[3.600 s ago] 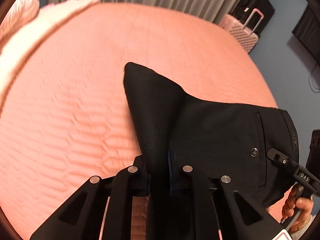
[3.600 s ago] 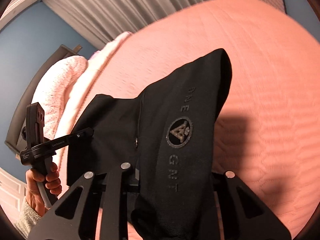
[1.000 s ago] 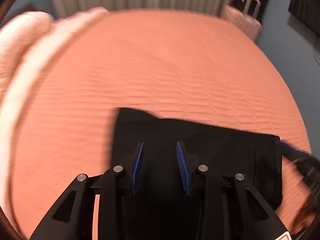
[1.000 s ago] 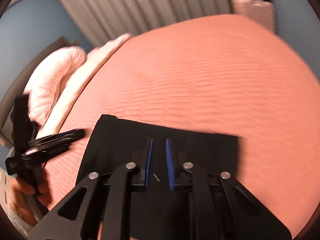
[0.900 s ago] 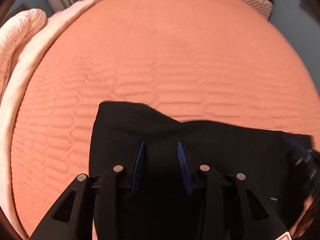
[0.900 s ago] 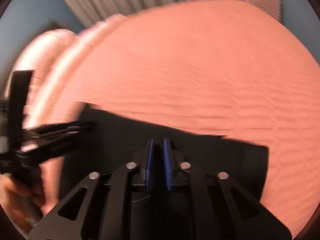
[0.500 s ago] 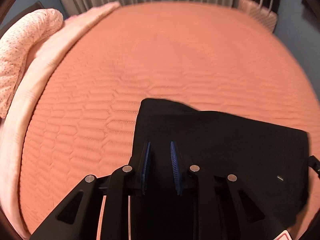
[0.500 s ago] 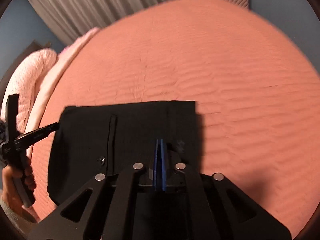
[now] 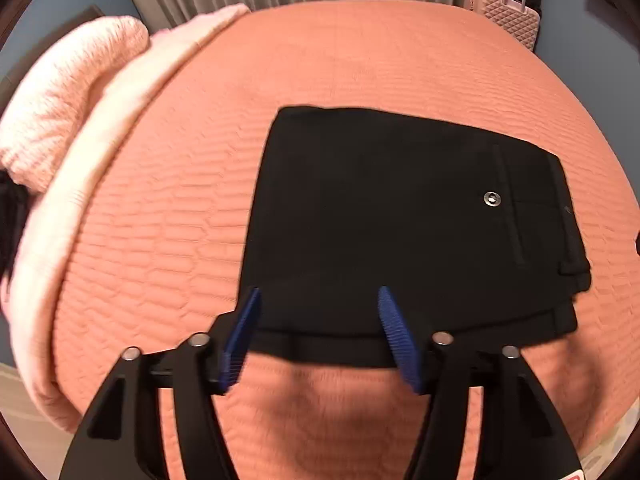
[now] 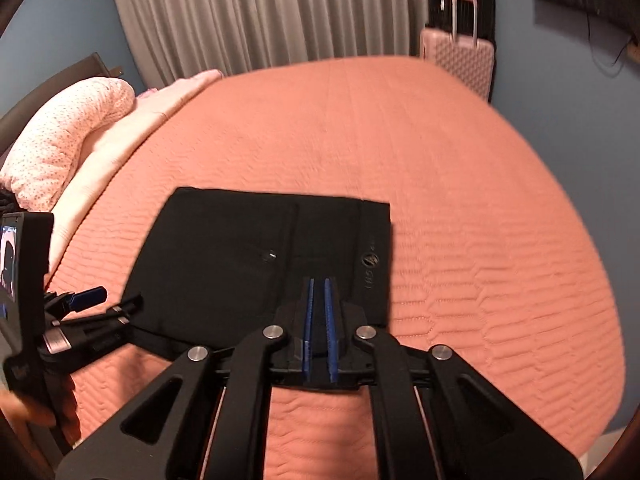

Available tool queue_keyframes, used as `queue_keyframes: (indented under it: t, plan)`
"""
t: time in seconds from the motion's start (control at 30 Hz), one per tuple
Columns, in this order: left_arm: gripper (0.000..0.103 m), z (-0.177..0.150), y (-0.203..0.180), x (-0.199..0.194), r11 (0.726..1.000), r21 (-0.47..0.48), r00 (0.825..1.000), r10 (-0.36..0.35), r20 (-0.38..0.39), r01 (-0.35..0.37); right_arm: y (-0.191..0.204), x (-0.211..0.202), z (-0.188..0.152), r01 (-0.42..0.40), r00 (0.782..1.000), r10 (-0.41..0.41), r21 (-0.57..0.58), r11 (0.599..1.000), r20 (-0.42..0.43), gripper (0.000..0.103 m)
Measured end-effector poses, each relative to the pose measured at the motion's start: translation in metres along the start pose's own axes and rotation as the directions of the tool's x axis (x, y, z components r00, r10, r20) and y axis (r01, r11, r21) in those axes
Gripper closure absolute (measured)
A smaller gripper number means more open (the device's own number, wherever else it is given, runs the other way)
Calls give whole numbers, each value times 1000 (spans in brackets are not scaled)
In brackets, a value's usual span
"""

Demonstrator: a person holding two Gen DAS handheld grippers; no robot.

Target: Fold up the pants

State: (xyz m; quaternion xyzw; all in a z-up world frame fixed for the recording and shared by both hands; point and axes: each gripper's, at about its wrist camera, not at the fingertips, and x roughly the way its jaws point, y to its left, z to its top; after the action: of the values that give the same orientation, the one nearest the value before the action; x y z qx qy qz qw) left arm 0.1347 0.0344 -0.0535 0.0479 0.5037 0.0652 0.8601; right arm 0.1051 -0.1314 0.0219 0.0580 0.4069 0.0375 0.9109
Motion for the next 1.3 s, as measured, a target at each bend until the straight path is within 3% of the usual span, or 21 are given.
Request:
queue_keyframes:
  t: [0.03, 0.27, 0.4, 1.3]
  plan:
    - [30, -2, -4, -8, 1000, 2, 1000, 12, 10, -13, -10, 0, 6, -13, 1000, 13, 1, 1000, -4, 97]
    - [29, -25, -33, -54, 1000, 11, 999, -20, 39, 20, -31, -55, -9, -29, 999, 30, 43, 999, -12, 96]
    - [29, -42, -37, -71, 999, 0, 998, -48, 39, 48, -27, -61, -16, -8, 1000, 9, 38, 999, -16, 96]
    - [29, -64, -40, -83, 998, 6, 998, -68, 17, 68, -24, -64, -26, 7, 999, -5, 46, 999, -32, 96]
